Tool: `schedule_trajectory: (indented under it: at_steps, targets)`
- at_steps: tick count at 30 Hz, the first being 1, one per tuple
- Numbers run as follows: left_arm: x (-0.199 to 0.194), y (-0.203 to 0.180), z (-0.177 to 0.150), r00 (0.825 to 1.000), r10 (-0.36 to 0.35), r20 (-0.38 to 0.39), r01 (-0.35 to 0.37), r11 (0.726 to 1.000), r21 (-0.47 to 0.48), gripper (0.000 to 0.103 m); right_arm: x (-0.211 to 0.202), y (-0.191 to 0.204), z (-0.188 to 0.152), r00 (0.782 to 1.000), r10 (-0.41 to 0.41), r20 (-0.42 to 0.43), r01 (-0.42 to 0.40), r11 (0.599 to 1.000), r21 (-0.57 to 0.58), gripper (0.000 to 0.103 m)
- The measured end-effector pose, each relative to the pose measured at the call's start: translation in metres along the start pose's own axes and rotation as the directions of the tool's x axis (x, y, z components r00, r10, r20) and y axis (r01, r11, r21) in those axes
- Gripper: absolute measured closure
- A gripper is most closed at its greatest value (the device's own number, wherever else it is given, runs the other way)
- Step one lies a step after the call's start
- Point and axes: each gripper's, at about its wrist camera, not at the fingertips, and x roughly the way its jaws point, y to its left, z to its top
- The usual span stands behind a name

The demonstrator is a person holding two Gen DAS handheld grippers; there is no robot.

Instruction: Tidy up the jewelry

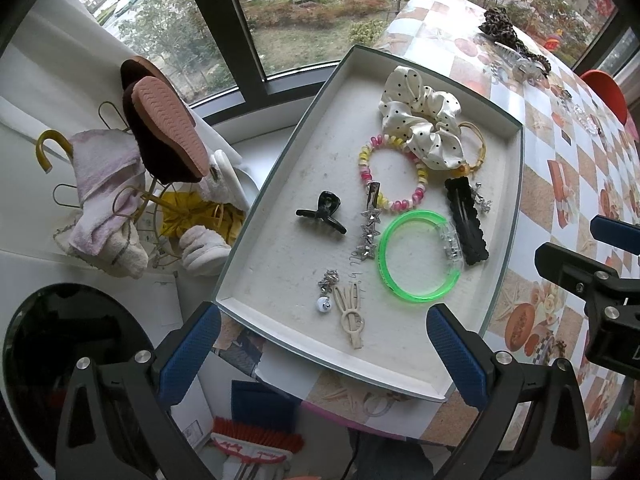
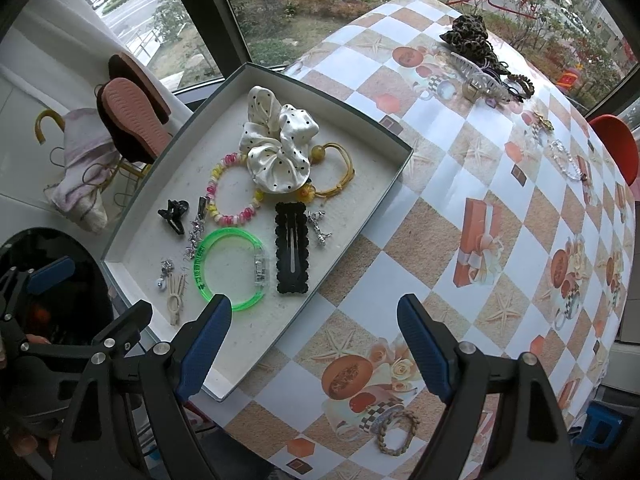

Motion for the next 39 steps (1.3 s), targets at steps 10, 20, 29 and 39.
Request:
schedule_trajectory:
  at_steps: [10, 20, 29, 39]
  targets:
    - [0.0023, -0.0001, -0.0016, 1.0, 0.001, -0.003, -0.001, 1.0, 0.002, 0.0, 0.0016, 0.0009, -0.0016, 1.0, 0.0, 0.0, 0.0, 1.0, 0.0, 0.016]
    - [0.002, -0.0006, -0.0017, 1.0, 0.003, -0.003, -0.003, 1.0, 0.002, 0.0, 0.0013, 0.0008, -0.0017, 1.0, 0.002, 0.0, -0.002, 1.0, -0.002, 0.016]
    - [0.0022, -0.0003, -0.0024, 1.0, 0.004, -0.004, -0.004, 1.0, 0.002, 0.0, 0.0012, 0.0014, -0.0017, 1.0, 0.003, -0.002, -0.003, 1.0, -0.002, 0.016]
    - [0.0019, 0.0001, -0.0027, 1.0, 0.003, -0.005, -0.003, 1.0, 0.002, 0.0, 0.0019, 0.0042, -0.0039, 1.0, 0.004, -0.001, -0.004, 1.0, 0.0, 0.016]
